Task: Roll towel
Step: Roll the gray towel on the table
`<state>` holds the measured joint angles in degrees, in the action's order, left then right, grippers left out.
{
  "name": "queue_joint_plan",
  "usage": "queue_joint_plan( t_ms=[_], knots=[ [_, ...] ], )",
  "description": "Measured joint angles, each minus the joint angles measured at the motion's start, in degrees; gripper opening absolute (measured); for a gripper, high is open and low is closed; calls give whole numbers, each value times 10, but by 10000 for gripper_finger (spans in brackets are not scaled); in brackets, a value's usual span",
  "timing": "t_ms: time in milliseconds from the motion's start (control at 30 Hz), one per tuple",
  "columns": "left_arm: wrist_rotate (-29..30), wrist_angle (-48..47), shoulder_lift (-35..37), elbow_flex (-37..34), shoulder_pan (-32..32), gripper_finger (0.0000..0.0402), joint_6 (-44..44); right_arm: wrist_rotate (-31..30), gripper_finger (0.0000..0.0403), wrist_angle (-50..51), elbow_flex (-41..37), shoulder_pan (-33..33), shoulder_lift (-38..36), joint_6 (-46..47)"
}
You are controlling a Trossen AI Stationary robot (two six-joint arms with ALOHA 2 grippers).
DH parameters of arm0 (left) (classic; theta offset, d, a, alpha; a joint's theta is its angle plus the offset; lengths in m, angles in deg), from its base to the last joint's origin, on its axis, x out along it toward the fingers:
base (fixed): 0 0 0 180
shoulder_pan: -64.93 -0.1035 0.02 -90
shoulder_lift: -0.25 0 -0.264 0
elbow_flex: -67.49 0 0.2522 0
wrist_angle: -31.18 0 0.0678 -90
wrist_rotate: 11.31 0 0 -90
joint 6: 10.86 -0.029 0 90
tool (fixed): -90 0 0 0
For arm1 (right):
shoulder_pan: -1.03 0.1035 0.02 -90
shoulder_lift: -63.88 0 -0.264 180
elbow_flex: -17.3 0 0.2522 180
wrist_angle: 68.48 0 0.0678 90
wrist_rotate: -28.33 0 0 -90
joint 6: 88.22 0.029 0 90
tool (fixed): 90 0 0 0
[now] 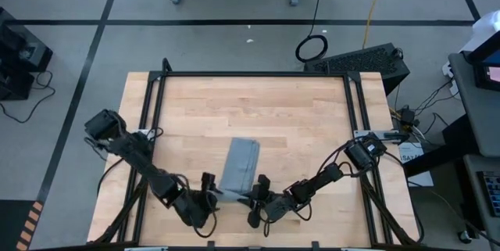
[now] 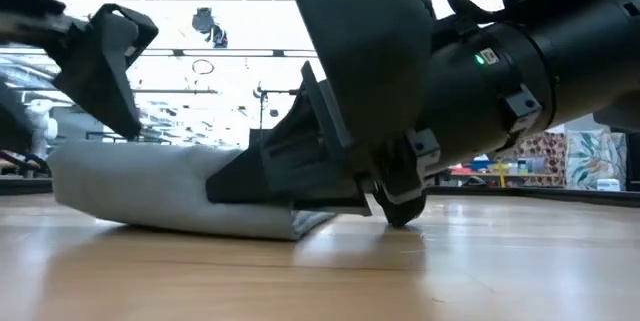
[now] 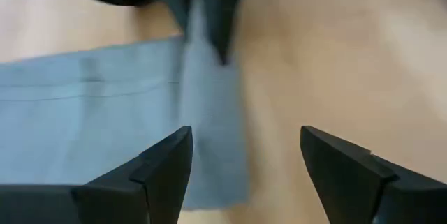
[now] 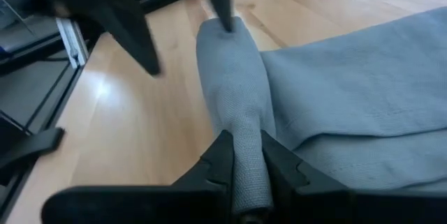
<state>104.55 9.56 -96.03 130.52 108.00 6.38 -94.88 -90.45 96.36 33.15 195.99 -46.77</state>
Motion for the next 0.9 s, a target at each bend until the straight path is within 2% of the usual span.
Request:
queue_joint_plan(
  t_ms=[100, 267, 367, 467, 600, 633, 733, 900],
  knots=[
    [57, -1, -29, 0, 3, 269, 0, 0, 34, -3, -1, 0, 0, 10],
    [62, 22, -58, 0, -7, 242, -12, 8, 34, -3, -1, 0, -1, 16],
    [56, 29, -62, 0, -14, 194, -17, 17, 34, -3, -2, 0, -1, 16],
    [43, 31, -61, 0, -15, 127, -26, 18, 38, -3, -2, 0, -1, 16],
    [20, 33, -50, 0, -17, 32, -24, 18, 57, -5, -2, 1, -1, 3],
    [11, 32, -49, 0, -20, 20, -15, 22, 65, -4, -2, 3, -4, -11],
    [-38, 34, -45, 0, -36, 20, 2, 31, 96, 20, -3, 11, -25, -72],
    [-118, 25, -44, 0, -74, 20, 31, 28, 156, 123, -6, 34, -90, -162]
  ],
)
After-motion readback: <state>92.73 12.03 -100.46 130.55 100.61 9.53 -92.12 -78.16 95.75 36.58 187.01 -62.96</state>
